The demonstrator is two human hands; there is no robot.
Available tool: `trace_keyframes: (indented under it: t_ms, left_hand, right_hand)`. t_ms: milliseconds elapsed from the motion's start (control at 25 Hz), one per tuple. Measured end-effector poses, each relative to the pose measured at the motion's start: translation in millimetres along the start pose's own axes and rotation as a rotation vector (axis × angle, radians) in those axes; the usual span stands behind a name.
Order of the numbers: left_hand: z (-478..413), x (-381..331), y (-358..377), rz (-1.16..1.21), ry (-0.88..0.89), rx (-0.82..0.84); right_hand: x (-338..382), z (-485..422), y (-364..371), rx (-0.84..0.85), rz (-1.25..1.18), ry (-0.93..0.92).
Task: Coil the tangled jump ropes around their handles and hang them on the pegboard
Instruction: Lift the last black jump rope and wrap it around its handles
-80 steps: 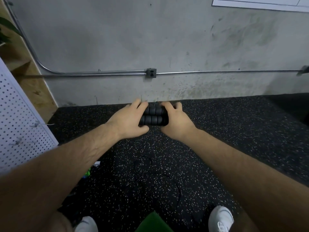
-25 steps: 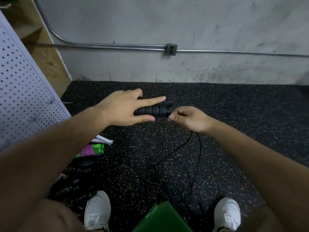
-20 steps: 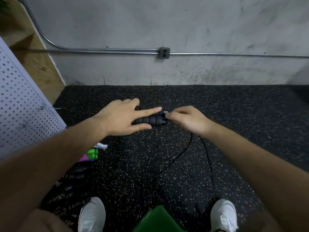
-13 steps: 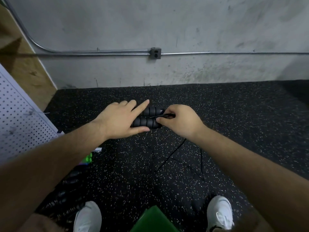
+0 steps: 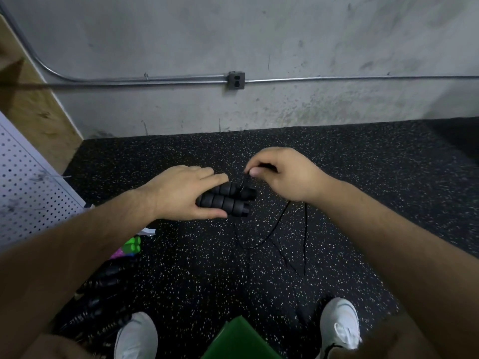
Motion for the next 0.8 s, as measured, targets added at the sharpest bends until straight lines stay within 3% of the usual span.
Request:
trace_keyframes:
  t_ms: [160,320,520,640,800]
  left_hand:
    - [-2,-15,-13,0.048,0.069,-0.130]
    - [-3,-13,-23,-0.081,-0.054,-0.257]
    - [-10,1,-13,-0.345,-0.232,-0.224]
    - [-7,16,-1,-0.429,-0.269,-0.147]
    - [2,32,3,-0.447,-0.334,-0.085]
  right_hand:
    - [-27,-6,11,0.025,-0.383,0.198]
    - [-31,4,59,0.096,-0.761,0.428]
    - [13,24,111,0.361,-0.637,0.444]
    - [27,20,108,0.421,-0.528,0.471]
    - [54,27,82,0.644,-0.475,0.421]
Point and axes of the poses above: each hand's wrist, its own z-axis away from the middle knuckle, its own y-axis out of the palm, x = y × z, the point moved 5 cm from there along -z, towards the middle knuckle, and after that the axes turned 6 degrees about z, right-handed, at the moved point
